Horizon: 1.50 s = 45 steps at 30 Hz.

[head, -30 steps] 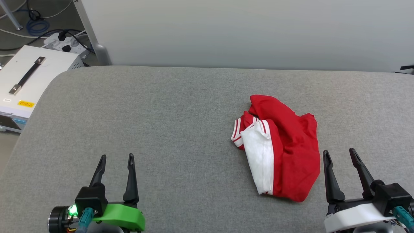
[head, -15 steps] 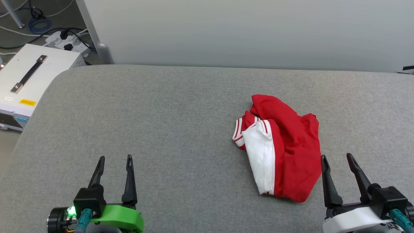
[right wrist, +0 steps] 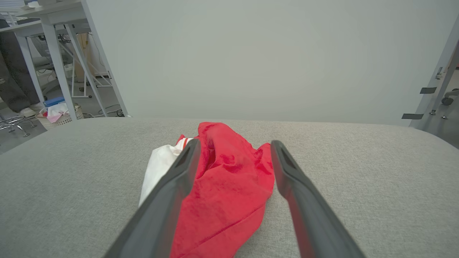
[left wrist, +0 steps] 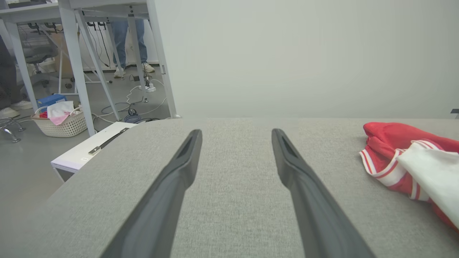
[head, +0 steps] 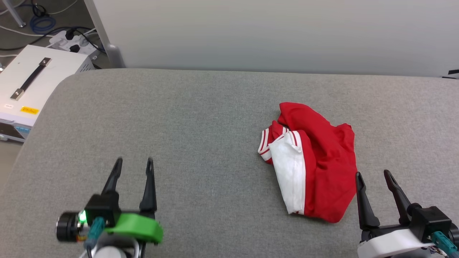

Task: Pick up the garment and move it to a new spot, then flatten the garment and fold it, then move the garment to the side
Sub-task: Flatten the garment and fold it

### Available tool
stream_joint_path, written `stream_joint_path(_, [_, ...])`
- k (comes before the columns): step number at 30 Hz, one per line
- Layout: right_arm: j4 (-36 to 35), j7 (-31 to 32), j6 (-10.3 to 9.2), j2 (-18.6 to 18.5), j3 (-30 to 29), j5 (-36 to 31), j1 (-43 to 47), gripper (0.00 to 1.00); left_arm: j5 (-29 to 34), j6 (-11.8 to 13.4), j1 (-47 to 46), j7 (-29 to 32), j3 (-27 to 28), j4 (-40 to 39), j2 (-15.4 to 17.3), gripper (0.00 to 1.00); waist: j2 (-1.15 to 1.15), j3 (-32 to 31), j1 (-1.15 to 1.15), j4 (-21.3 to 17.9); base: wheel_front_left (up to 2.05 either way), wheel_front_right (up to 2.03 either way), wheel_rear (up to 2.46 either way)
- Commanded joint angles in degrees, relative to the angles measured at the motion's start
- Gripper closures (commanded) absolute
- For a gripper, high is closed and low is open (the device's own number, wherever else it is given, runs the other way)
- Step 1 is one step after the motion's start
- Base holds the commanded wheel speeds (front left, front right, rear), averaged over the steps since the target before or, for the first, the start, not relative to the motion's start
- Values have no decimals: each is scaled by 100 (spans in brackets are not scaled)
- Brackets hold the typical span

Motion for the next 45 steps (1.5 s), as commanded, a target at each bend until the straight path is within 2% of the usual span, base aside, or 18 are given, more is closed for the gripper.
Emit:
stream_joint_path(1, [3, -34, -4, -11, 1, -11, -79, 0, 63, -79, -314, -33, -24, -49, -6, 0, 0, 63, 0, -21, 0, 0, 0])
stream_joint_path(6, [-19, -34, -4, -11, 5, -27, -227, 0, 148, -310, -1166, -33, -310, -27, 93, 0, 0, 247, 0, -87, 0, 0, 0])
stream_joint_path(10, [-23, -34, -4, -11, 33, -24, -368, 0, 49, -453, -2033, -33, -788, 298, 217, 0, 0, 422, 0, -204, 0, 0, 0])
stream_joint_path(13, [-16, -34, -4, -11, 53, -1, -449, 0, -125, -486, -2653, -21, -1274, 651, 382, 0, 0, 530, 0, -315, 0, 0, 0])
stream_joint_path(16, [-20, -34, -4, -11, 66, 30, -498, 0, -616, -491, -3272, 256, -1989, 869, 636, 0, 0, 628, 0, -417, 0, 0, 0])
stream_joint_path(19, [-7, -34, -4, -11, 54, 48, -537, 0, -1378, -492, -3894, 782, -2814, 945, 951, 0, 0, 715, 0, -501, 0, 0, 0])
stream_joint_path(20, [-6, -34, -4, -11, 48, 57, -566, 0, -1872, -493, -4245, 1201, -3338, 934, 1147, 0, 0, 765, 0, -550, 0, 0, 0])
stream_joint_path(23, [1, -34, -4, -11, 67, 68, -633, 0, -2643, -493, -4730, 1889, -4134, 853, 1365, 0, 0, 842, 0, -634, 0, 0, 0])
stream_joint_path(33, [-1, -34, -4, -11, 143, 122, -868, 0, -4538, -494, -5711, 4057, -6371, 693, 1763, 0, 0, 1088, 0, -913, 0, 0, 0])
stream_joint_path(39, [-17, -34, -4, -11, 188, 200, -1019, 0, -4972, -494, -5847, 4654, -7203, 817, 1813, 0, 0, 1387, 0, -1114, 0, 0, 0])
stream_joint_path(45, [-28, -34, -4, -11, 227, 227, -1192, 0, -4519, -494, -5537, 5100, -7284, 933, 1675, 0, 0, 1669, 0, -1214, 0, 0, 0])
